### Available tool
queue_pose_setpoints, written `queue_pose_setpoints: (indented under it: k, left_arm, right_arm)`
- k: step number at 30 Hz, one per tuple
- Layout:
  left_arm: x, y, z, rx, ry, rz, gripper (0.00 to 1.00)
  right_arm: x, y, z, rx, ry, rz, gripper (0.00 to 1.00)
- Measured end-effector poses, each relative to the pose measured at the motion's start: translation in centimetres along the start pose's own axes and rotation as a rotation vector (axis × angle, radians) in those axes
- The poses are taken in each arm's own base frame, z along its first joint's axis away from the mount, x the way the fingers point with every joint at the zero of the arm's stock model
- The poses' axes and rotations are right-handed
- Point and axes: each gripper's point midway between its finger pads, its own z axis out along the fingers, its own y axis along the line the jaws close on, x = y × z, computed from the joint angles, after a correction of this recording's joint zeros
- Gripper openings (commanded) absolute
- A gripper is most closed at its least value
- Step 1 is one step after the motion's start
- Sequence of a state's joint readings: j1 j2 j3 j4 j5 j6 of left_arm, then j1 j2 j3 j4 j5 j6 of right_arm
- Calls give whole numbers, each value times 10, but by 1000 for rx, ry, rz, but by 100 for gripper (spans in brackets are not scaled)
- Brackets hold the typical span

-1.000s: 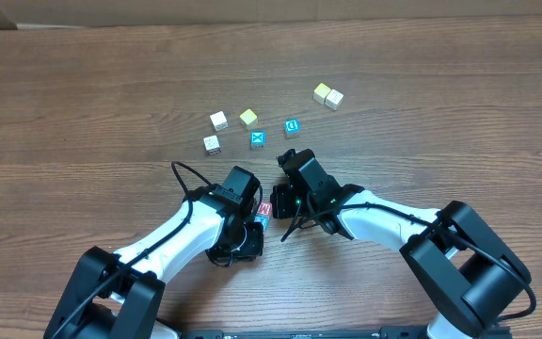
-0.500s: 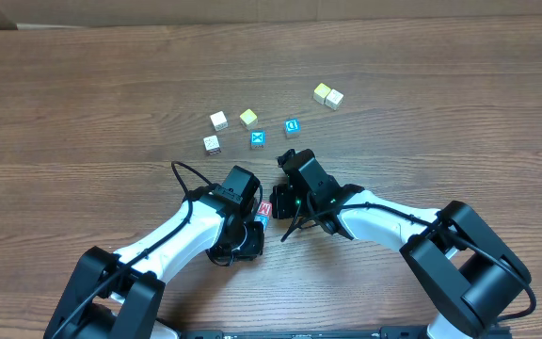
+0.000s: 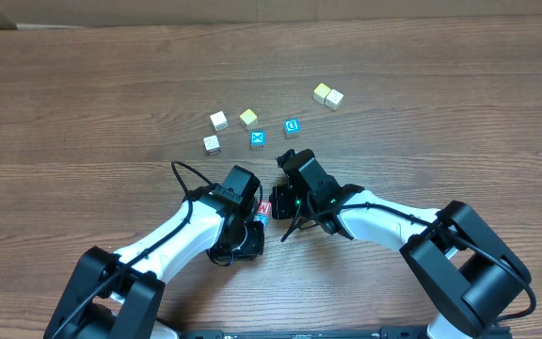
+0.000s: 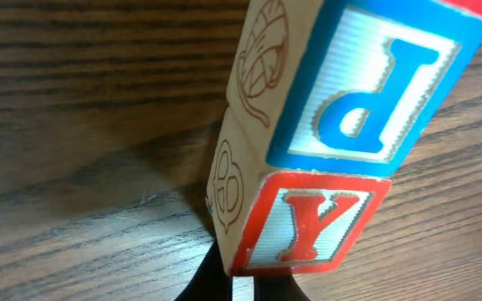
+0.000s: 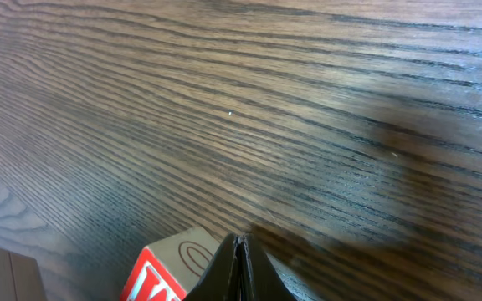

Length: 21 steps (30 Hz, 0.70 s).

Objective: Flip 3 blocks

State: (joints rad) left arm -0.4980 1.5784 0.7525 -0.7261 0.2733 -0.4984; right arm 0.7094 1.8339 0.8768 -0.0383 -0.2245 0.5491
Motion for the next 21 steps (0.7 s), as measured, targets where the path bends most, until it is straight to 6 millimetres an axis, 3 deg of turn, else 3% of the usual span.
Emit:
queue_pose_setpoints:
  k: [21]
  left_arm:
    - [-3, -2, 0, 10, -10, 4, 4]
  right_arm:
    - [1, 1, 0, -4, 3, 0, 4]
